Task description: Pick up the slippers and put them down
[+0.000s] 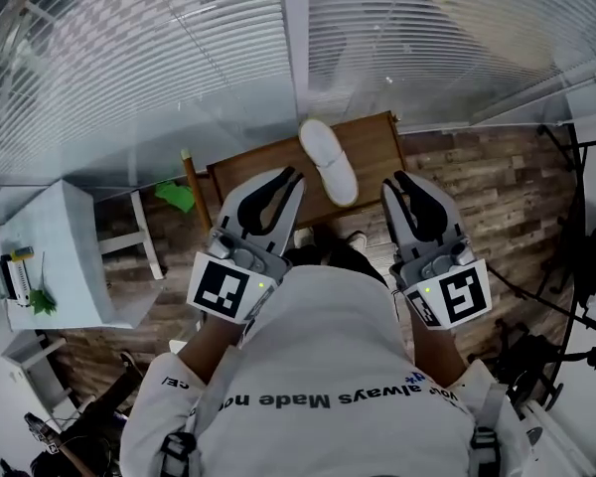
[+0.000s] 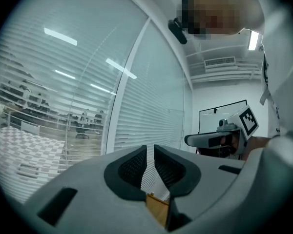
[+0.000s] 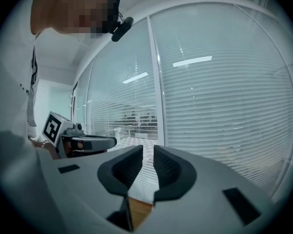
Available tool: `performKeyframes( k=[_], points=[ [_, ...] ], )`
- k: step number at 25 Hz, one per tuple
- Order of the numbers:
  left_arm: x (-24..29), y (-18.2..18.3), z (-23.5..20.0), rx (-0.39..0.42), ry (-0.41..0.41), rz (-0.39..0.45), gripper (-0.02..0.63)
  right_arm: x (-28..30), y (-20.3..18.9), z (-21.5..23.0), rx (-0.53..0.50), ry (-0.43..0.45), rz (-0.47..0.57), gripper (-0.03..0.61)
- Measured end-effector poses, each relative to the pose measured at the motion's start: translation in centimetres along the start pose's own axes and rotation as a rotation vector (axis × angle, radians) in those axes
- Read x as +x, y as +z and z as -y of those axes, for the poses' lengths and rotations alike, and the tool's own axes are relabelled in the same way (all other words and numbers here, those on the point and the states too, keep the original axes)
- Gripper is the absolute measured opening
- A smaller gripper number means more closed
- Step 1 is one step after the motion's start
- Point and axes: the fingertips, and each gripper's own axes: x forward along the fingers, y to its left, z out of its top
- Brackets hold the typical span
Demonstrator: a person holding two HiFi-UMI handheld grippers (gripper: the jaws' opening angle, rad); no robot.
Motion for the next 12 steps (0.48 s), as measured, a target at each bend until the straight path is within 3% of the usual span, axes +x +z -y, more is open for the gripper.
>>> performKeyframes(
  k=[2, 5, 7, 12],
  points=[
    [1.0, -0.7, -0.5, -0.012, -0.003, 0.000, 0.050, 0.5, -0.6, 0.7, 0.006, 0.006, -0.015, 0.065],
    [2.2, -3.6, -1.9, -0.125, 0.001, -0.027, 0.110, 1.0, -2.5, 2.1, 0.025, -0.002, -0.047, 0.089],
    [2.9, -6.6, -3.2, -0.178, 0.018, -0.078, 0.144, 1.7, -4.9, 3.3, 0.053, -0.019, -0.081, 0.102],
    [4.8, -13.5, -5.6, -0.218, 0.055, -0.178, 0.190, 2.6, -12.1, 6.2, 0.135, -0.060, -0.193, 0.150]
  ],
)
